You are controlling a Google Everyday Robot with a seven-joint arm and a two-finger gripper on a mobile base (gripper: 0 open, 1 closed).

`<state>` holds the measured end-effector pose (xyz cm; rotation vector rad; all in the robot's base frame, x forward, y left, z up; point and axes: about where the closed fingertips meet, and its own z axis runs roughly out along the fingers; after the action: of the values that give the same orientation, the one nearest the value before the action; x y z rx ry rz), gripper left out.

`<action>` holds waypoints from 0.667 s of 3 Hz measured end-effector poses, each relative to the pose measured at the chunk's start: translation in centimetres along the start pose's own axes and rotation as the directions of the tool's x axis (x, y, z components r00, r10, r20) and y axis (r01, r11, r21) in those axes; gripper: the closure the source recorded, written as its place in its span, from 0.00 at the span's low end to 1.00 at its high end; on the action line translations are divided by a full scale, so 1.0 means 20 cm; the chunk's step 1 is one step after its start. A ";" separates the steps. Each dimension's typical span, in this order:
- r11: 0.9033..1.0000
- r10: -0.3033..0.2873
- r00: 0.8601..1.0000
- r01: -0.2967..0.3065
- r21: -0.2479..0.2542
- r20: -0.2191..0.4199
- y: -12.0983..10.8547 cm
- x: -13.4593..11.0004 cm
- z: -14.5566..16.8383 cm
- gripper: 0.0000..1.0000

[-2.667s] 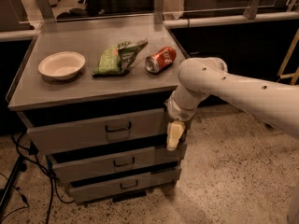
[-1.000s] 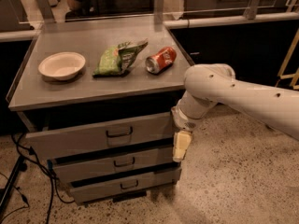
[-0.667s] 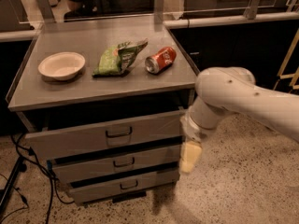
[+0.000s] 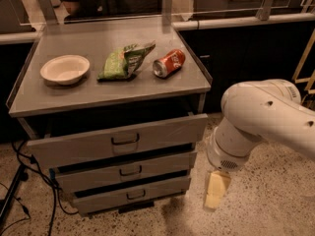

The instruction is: Open top drawer

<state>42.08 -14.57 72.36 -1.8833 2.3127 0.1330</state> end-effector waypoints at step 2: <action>0.994 -0.080 0.995 0.075 0.074 0.068 -0.31 -0.28 -0.01 0.00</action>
Offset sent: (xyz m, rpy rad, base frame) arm 0.1163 0.0674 0.0232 0.0830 -0.1516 0.1164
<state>49.31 -10.57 73.67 -1.8983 2.1663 0.1041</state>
